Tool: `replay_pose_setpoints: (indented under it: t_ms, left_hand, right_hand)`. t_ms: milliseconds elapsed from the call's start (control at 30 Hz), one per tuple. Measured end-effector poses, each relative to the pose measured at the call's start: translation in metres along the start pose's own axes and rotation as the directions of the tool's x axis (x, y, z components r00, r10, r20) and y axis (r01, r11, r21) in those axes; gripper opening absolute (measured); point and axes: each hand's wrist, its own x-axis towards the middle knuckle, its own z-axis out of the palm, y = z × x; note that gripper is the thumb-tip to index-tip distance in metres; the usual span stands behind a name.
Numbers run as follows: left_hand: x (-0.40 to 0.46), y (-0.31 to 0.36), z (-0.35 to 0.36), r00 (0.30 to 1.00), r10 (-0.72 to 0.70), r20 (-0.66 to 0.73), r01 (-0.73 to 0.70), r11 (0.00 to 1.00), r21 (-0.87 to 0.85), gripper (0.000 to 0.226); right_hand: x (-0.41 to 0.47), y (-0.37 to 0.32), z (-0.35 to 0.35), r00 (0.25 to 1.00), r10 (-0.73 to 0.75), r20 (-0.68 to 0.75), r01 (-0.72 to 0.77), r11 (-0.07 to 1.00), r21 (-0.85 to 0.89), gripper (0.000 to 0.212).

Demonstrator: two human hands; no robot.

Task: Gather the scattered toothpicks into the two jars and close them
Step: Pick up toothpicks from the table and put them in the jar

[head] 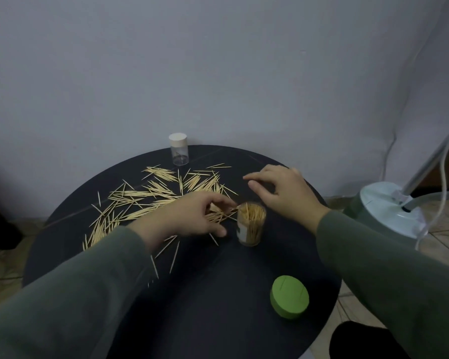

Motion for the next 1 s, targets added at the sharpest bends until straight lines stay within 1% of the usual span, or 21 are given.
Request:
replay_pose_setpoints:
  t_ms: [67, 100, 167, 200, 267, 367, 400, 433, 533, 633, 700, 767, 867, 933, 1000]
  left_hand:
    - [-0.003, -0.008, -0.005, 0.995, -0.071, 0.075, 0.06, 0.988, 0.144, 0.048]
    - [-0.003, -0.011, -0.005, 0.989, -0.098, 0.108, 0.077, 0.98, 0.182, 0.043]
    - [-0.002, -0.016, -0.001, 0.987, -0.106, 0.121, 0.08, 0.976, 0.204, 0.036]
    - [-0.002, -0.019, 0.001, 0.99, -0.096, 0.103, 0.074, 0.976, 0.203, 0.033]
    - [0.001, -0.023, 0.004, 0.997, -0.058, 0.054, 0.045, 0.976, 0.214, 0.026]
    - [0.004, -0.03, 0.007, 1.0, -0.002, -0.009, 0.005, 0.968, 0.251, 0.017]
    - [0.005, -0.031, 0.008, 0.999, 0.012, -0.034, -0.002, 0.962, 0.275, 0.015]
    - [0.007, -0.033, 0.009, 0.998, 0.02, -0.065, 0.001, 0.953, 0.302, 0.014]
    - [0.013, -0.038, 0.011, 0.988, 0.011, -0.157, 0.045, 0.936, 0.349, 0.012]
    - [0.021, -0.043, 0.008, 0.982, -0.024, -0.188, 0.083, 0.947, 0.312, 0.011]
    - [0.026, -0.043, 0.004, 0.979, -0.032, -0.204, 0.084, 0.964, 0.252, 0.013]
    - [0.034, -0.044, -0.002, 0.957, -0.036, -0.289, 0.105, 0.968, 0.229, 0.017]
    - [0.051, -0.052, -0.011, 0.895, -0.087, -0.438, 0.204, 0.952, 0.229, 0.023]
    - [0.066, -0.063, -0.015, 0.864, -0.112, -0.491, 0.273, 0.924, 0.269, 0.033]
    - [0.08, -0.073, -0.017, 0.849, -0.137, -0.51, 0.315, 0.906, 0.282, 0.041]
  right_hand:
    - [0.012, 0.007, 0.007, 0.984, 0.098, 0.152, -0.089, 0.994, -0.068, 0.025]
    - [0.018, 0.01, 0.01, 0.963, 0.137, 0.233, -0.129, 0.99, -0.05, 0.024]
    - [0.029, 0.015, 0.017, 0.902, 0.166, 0.399, -0.218, 0.972, 0.088, 0.025]
    - [0.035, 0.014, 0.021, 0.869, 0.148, 0.471, -0.248, 0.956, 0.157, 0.026]
    - [0.044, 0.008, 0.027, 0.819, 0.107, 0.564, -0.261, 0.945, 0.199, 0.035]
    - [0.057, -0.001, 0.04, 0.779, 0.061, 0.623, -0.178, 0.976, 0.127, 0.054]
    - [0.058, -0.003, 0.044, 0.776, 0.04, 0.629, -0.149, 0.981, 0.122, 0.055]
    - [0.06, -0.004, 0.047, 0.777, 0.019, 0.629, -0.133, 0.982, 0.135, 0.051]
    - [0.067, -0.001, 0.052, 0.791, -0.022, 0.611, -0.101, 0.981, 0.167, 0.031]
    - [0.074, 0.007, 0.052, 0.811, -0.019, 0.584, -0.088, 0.984, 0.155, 0.024]
    - [0.079, 0.013, 0.052, 0.853, -0.006, 0.522, -0.112, 0.975, 0.194, 0.025]
    - [0.087, 0.019, 0.055, 0.903, 0.02, 0.429, -0.113, 0.975, 0.192, 0.026]
    - [0.105, 0.027, 0.067, 0.952, 0.07, 0.299, -0.081, 0.996, 0.025, 0.03]
    - [0.118, 0.029, 0.078, 0.957, 0.096, 0.274, -0.08, 0.994, -0.071, 0.037]
    - [0.13, 0.029, 0.091, 0.955, 0.097, 0.28, -0.057, 0.987, -0.149, 0.042]
